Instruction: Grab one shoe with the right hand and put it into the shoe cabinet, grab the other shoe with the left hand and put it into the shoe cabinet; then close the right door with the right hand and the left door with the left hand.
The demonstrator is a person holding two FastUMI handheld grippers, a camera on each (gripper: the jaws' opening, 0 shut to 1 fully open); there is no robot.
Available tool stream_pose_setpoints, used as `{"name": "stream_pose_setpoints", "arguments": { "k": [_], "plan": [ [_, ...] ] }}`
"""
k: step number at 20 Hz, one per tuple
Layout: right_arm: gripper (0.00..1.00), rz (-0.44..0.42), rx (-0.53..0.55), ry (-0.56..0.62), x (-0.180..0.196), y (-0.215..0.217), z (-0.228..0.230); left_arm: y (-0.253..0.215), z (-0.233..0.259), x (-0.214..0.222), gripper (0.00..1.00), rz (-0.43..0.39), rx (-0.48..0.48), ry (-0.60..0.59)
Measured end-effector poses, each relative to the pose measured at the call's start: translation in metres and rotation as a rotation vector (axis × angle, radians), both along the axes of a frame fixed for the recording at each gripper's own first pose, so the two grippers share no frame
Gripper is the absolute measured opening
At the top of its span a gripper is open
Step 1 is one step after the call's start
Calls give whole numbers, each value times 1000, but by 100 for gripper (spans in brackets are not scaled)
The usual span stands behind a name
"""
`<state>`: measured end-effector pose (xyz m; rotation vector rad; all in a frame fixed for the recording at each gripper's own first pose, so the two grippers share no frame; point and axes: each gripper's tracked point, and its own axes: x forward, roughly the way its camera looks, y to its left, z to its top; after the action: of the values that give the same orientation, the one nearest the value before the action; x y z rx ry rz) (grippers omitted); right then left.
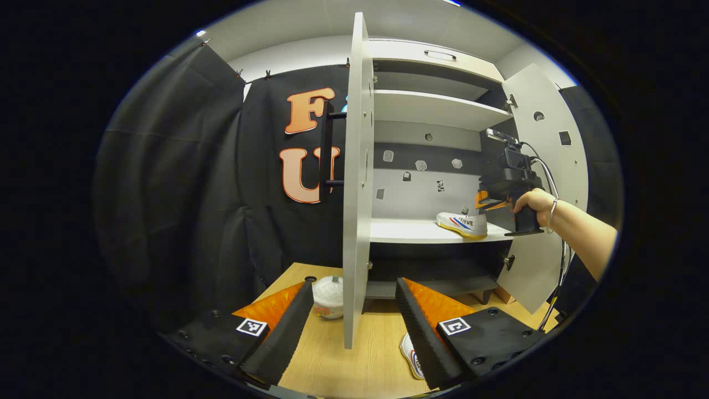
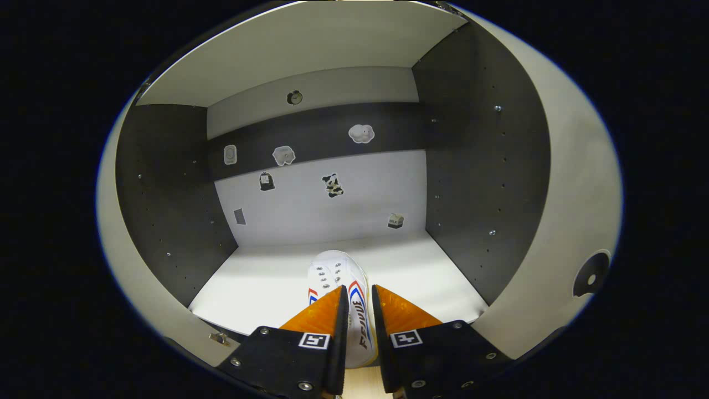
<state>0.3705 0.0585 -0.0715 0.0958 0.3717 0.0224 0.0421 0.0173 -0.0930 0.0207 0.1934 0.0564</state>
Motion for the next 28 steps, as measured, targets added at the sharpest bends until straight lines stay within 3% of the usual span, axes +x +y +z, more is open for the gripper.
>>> {"name": "stream_pose_setpoints", "arguments": {
  "k": [4, 9, 15, 20, 28],
  "plan": [
    [35, 13, -8, -53, -41, -3, 13, -9, -7, 0, 96, -19, -14, 10],
    [62, 28, -11, -116, -99, -7, 26, -27, -24, 0, 96, -66, -41, 40],
    [84, 9, -61, -207, -169, -23, 31, -46, -82, 3, 97, -91, -52, 125],
    [92, -26, -65, -220, -214, -39, 14, -61, -142, 4, 99, -110, -48, 216],
    [92, -54, -126, -216, -273, -64, -8, -99, -245, 9, 97, -165, -55, 404]
  ]
}}
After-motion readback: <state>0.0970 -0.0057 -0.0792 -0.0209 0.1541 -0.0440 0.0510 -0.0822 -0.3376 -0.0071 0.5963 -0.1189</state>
